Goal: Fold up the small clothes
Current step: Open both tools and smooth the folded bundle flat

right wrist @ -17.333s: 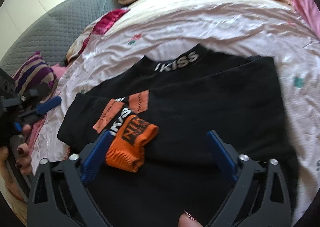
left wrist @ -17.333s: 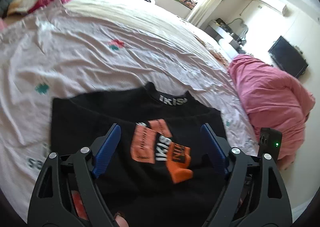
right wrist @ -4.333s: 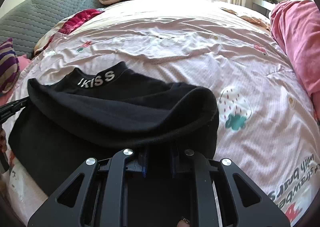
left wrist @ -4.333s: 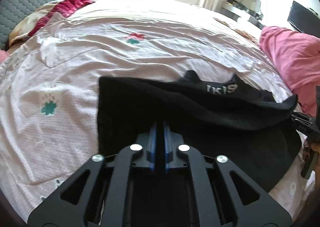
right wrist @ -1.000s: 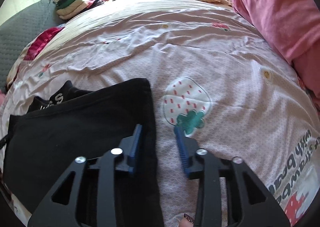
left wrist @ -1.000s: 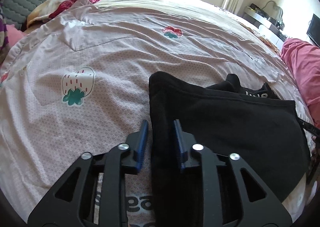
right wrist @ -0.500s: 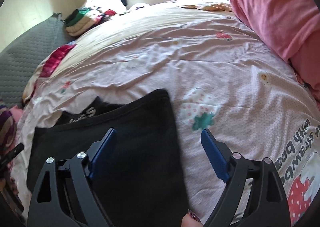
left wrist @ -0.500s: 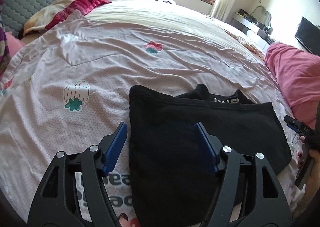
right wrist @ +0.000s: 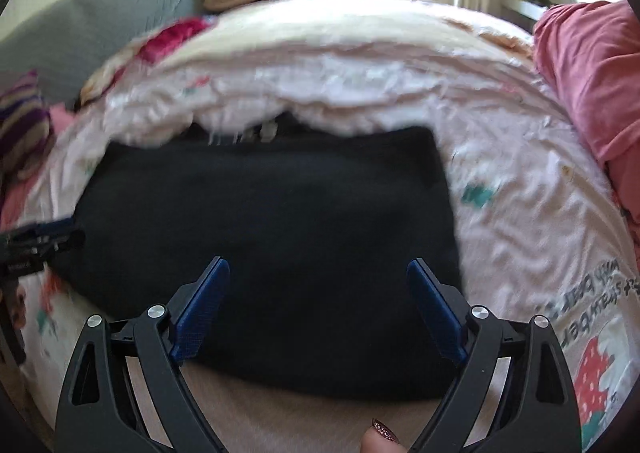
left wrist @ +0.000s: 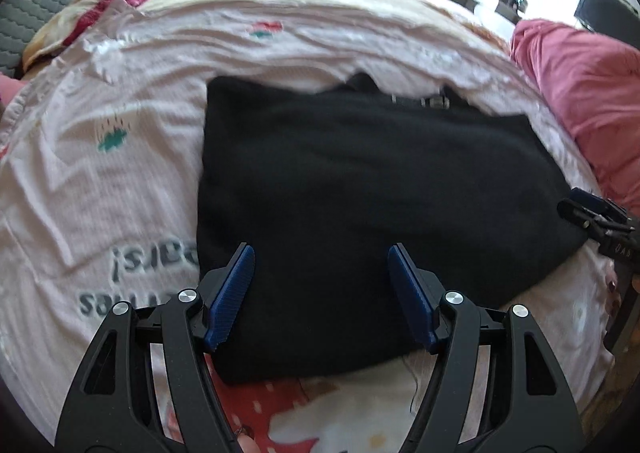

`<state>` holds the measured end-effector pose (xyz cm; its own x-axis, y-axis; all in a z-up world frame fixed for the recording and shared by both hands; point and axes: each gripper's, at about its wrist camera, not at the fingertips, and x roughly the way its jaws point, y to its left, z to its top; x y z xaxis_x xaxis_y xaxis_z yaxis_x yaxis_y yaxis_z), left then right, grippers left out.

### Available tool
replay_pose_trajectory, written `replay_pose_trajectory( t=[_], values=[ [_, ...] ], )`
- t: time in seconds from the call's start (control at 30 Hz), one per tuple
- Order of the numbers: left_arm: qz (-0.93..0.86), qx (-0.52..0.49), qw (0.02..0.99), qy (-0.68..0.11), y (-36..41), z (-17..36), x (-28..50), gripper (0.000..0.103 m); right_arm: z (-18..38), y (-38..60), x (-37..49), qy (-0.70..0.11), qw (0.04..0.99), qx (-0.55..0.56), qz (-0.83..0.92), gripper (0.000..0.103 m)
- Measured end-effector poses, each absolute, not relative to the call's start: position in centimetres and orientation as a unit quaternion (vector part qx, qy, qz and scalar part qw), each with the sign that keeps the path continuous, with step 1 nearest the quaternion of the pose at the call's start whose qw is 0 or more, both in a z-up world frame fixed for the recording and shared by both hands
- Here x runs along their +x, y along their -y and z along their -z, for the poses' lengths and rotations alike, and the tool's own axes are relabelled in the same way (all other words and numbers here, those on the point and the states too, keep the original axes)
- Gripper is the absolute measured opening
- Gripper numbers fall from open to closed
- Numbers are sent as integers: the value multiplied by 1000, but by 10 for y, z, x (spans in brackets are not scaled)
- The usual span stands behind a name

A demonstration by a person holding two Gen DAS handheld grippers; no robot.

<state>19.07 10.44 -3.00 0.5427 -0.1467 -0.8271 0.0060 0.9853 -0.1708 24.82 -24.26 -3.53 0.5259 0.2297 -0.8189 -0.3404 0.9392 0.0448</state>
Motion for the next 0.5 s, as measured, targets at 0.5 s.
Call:
replay_pose_trajectory(
  t=[0.5],
  values=[
    [28,-45,878,-476,-91,38,160,62,59,252,221,-472,869,-60,-139,94]
  ],
)
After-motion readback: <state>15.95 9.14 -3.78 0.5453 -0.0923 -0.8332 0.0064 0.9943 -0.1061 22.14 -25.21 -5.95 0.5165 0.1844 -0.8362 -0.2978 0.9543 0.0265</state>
